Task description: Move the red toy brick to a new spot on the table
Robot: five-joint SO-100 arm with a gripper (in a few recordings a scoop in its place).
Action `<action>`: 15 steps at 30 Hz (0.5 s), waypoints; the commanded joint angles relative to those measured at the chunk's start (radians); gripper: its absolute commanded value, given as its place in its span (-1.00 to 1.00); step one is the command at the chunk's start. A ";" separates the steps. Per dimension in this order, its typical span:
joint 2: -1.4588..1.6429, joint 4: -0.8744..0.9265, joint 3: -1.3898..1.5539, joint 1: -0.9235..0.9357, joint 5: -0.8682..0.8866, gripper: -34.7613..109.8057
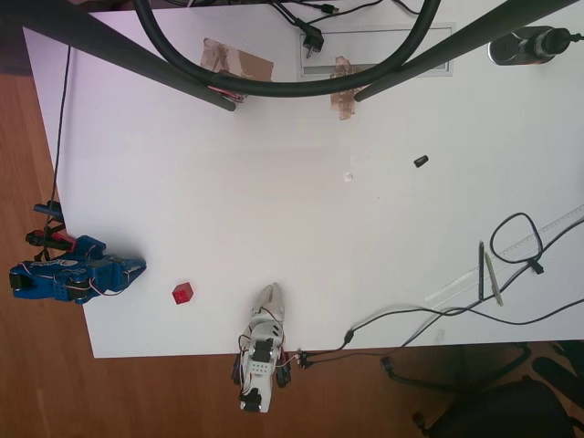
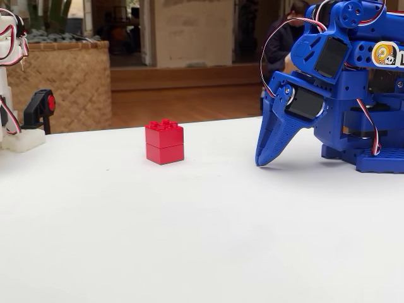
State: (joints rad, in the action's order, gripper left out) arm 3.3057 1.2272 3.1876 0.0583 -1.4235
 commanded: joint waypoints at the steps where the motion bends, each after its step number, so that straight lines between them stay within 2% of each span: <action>1: 0.032 -0.011 0.034 -0.003 -0.006 -0.52; 8: 0.031 -0.020 0.034 0.009 -0.046 -0.52; 15: -0.091 -0.141 -0.063 0.049 -0.083 -0.52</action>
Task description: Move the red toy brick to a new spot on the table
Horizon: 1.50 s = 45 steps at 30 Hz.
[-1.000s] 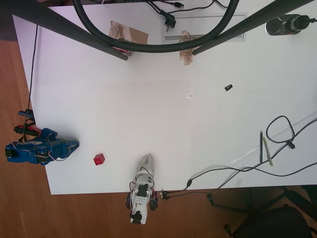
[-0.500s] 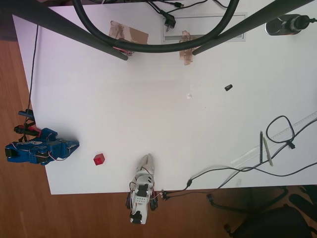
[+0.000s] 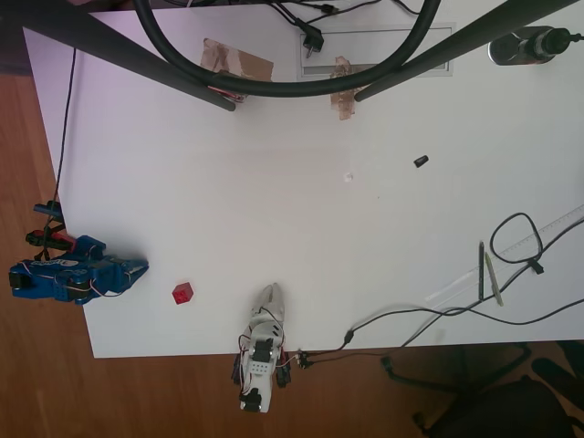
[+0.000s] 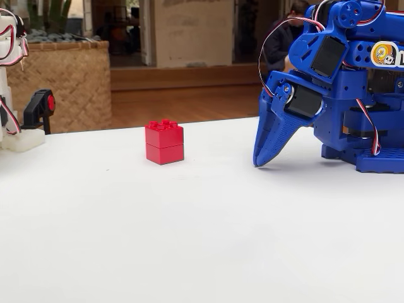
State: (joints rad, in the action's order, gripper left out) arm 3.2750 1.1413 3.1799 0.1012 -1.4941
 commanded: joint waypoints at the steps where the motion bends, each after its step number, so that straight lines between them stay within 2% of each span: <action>1: -0.092 -0.081 -0.083 0.008 -0.018 -0.52; 7: -0.360 -0.279 -0.293 0.015 -0.075 -0.51; 14: -0.756 -0.350 -0.658 0.064 -0.107 -0.35; 18: -0.873 -0.439 -0.775 0.106 -0.141 -0.23; 29: -0.956 -0.805 -0.676 0.236 -0.466 -0.01; 35: -0.999 -0.870 -0.597 0.293 -0.604 0.01; 45: -1.043 -1.028 -0.411 0.325 -0.661 0.01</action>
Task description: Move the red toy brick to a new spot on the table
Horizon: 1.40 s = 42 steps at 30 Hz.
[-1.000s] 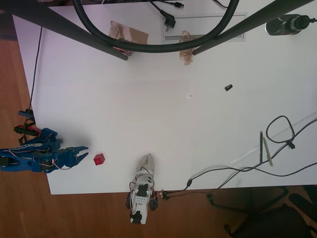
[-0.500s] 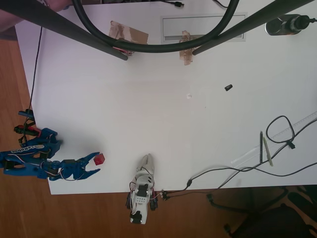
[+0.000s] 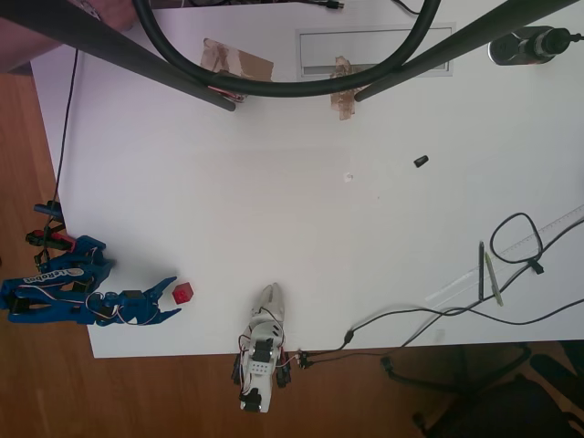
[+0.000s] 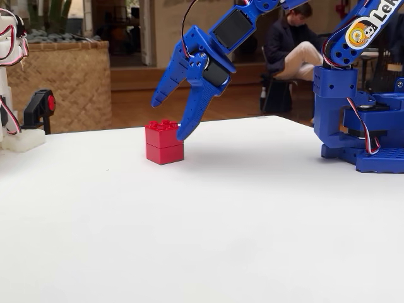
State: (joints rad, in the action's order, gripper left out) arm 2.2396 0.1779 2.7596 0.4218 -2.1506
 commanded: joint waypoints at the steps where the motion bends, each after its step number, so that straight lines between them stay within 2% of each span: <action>1: -0.021 -0.080 0.017 0.005 -0.005 0.01; 9: -0.161 -0.175 0.002 -0.006 0.054 -0.06; 15: -0.235 -0.192 -0.043 0.008 0.064 -0.30; 20: -0.218 -0.129 -0.103 0.002 0.098 -0.44; 28: -0.213 0.032 -0.334 -0.127 0.227 -0.46; 38: -0.420 0.057 -0.618 -0.287 0.365 -0.47; 42: -0.541 0.127 -0.795 -0.314 0.437 -0.47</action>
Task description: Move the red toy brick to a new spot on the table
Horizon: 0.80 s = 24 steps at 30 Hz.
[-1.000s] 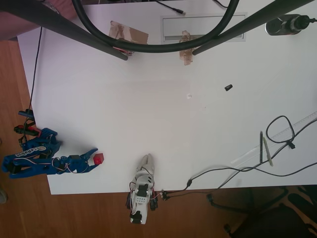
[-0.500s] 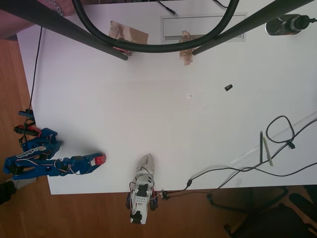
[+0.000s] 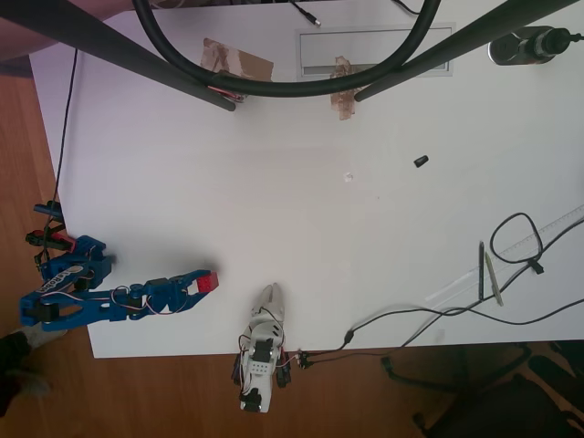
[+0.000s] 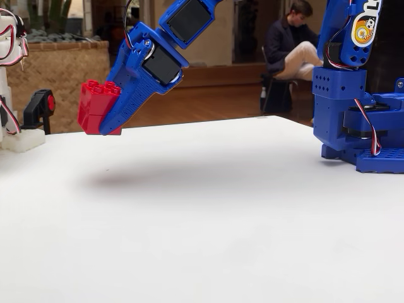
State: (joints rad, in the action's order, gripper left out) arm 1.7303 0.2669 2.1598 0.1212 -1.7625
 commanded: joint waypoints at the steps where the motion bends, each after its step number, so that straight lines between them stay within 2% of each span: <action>1: -0.063 0.066 -0.245 -0.021 0.072 -0.48; 7: -0.204 0.195 -0.469 -0.064 0.206 -0.48; 19: -0.255 0.288 -0.506 -0.201 0.472 -0.49; 24: -0.344 0.333 -0.618 -0.264 0.618 -0.51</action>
State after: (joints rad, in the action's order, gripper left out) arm 1.3898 0.5829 1.6966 -0.1135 -1.2226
